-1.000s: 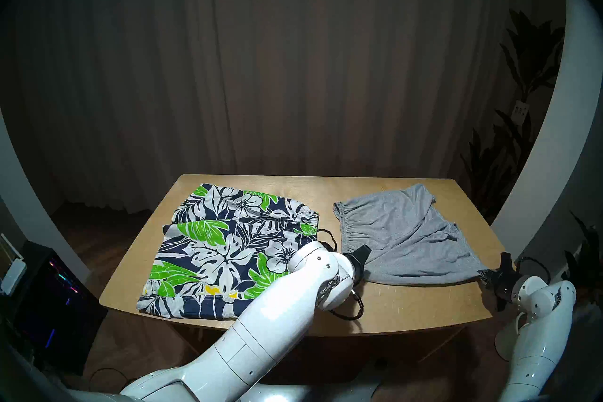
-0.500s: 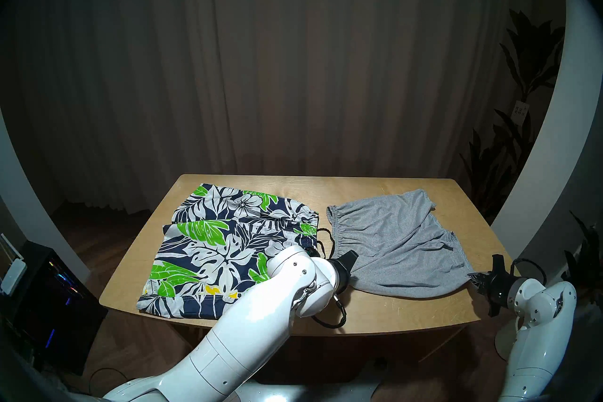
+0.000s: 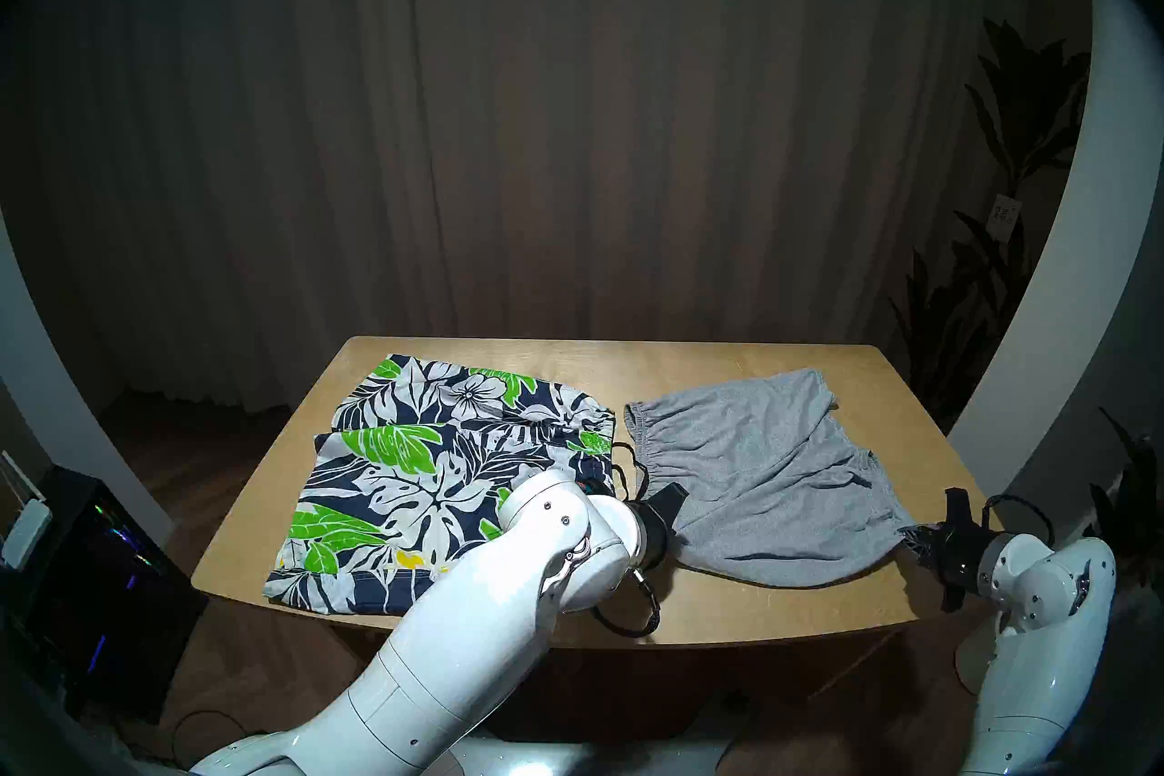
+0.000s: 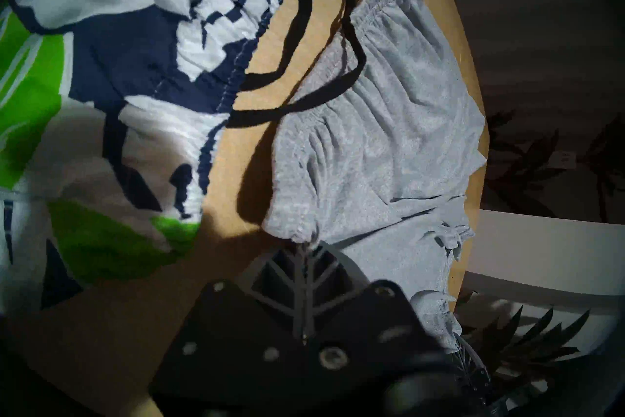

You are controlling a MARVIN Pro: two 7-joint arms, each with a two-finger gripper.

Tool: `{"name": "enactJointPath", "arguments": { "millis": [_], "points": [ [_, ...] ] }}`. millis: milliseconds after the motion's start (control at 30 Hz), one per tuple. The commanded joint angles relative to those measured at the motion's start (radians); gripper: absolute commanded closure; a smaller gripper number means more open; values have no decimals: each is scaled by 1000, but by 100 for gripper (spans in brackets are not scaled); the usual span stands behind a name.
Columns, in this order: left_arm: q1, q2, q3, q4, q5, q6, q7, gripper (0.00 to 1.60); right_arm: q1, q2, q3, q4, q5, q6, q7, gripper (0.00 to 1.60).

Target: Fold pants twice and stack them

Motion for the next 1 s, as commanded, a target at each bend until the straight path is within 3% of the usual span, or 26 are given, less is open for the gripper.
{"name": "enactJointPath", "arguments": {
  "millis": [0,400,967],
  "points": [
    [-37,-44,-16,10,0,-32,23,160,46,0,3,-26,15,-35,-2,160],
    [-100,-50,-47,51,-8,-33,81,160,146,26,-29,20,-5,-77,22,160],
    [-196,-126,-74,86,-33,-56,141,160,240,62,-67,101,-49,-117,59,160]
  ]
}}
